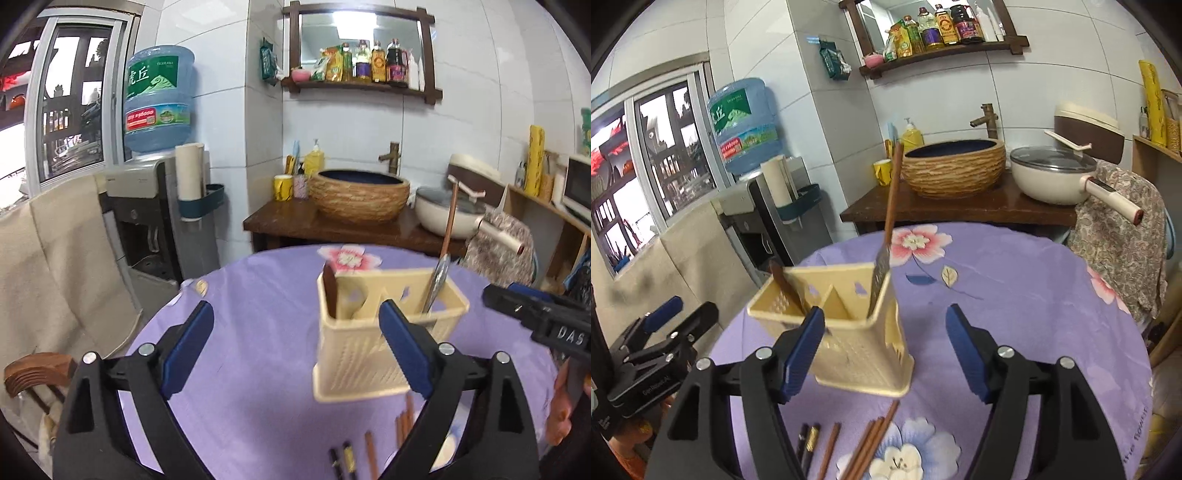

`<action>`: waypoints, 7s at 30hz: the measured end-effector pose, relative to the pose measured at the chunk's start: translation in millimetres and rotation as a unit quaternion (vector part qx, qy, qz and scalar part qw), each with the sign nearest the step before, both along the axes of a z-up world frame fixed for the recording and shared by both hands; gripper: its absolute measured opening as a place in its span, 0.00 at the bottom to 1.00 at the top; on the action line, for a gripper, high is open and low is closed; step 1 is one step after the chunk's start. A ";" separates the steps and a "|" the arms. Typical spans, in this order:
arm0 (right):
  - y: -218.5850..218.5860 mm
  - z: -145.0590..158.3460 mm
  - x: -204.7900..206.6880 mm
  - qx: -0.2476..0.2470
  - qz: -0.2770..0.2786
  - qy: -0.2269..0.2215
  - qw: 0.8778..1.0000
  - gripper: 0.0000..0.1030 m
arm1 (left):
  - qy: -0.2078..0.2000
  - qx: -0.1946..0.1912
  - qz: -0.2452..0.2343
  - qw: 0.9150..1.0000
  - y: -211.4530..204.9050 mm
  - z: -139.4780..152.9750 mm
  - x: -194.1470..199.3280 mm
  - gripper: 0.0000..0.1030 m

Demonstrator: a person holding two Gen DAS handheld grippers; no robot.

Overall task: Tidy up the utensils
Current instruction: 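Open the left tool into the holder while the right tool releases the silver spoon, then move the right tool back to the table and grasp a wooden chopstick, then grasp a black chopstick with the left tool while the right tool holds its wooden chopstick, then lift the black chopstick over the holder while the right tool carries its wooden chopstick there, then lower the black chopstick into the holder while the right tool releases its wooden chopstick inside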

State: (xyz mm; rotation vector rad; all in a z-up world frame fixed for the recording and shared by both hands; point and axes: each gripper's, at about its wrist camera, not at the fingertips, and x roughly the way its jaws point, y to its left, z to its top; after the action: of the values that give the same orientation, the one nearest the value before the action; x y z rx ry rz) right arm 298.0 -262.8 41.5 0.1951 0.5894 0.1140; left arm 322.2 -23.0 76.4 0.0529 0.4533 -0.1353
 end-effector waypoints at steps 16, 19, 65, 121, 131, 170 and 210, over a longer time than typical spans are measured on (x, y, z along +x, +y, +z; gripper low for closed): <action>49.4 -120.2 -27.5 -0.106 0.025 0.161 0.981 0.64 | 0.175 0.052 -0.027 0.983 -6.0 -131.2 -58.4 0.55; 53.4 -122.7 -28.1 -0.105 0.031 0.164 0.980 0.64 | 0.184 0.038 -0.033 0.982 -6.4 -139.2 -62.0 0.54; 67.4 -117.8 39.4 -0.075 -0.066 0.208 0.973 0.10 | 0.225 0.038 0.012 0.973 -4.9 -152.4 -22.0 0.40; 8.3 -3.6 -34.3 0.040 0.012 0.028 0.999 0.07 | 0.083 -0.066 -0.033 0.994 -5.6 -38.9 -46.6 0.07; 11.1 41.7 -64.7 0.014 0.059 -0.022 0.998 0.07 | 0.032 -0.064 -0.051 0.996 1.2 2.7 -64.7 0.07; 10.8 211.8 26.5 0.016 0.025 -0.141 0.989 0.07 | -0.056 -0.122 -0.112 0.985 8.3 208.7 -11.8 0.07; 23.2 89.0 73.0 -0.051 -0.028 -0.107 0.993 0.50 | 0.081 -0.101 -0.066 0.989 -21.1 41.6 87.3 0.11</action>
State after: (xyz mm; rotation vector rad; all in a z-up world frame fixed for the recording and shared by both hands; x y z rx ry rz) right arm 371.0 -239.6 130.4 0.0979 0.3750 0.0500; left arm 409.5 -44.1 117.9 -0.1277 0.5963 -0.3169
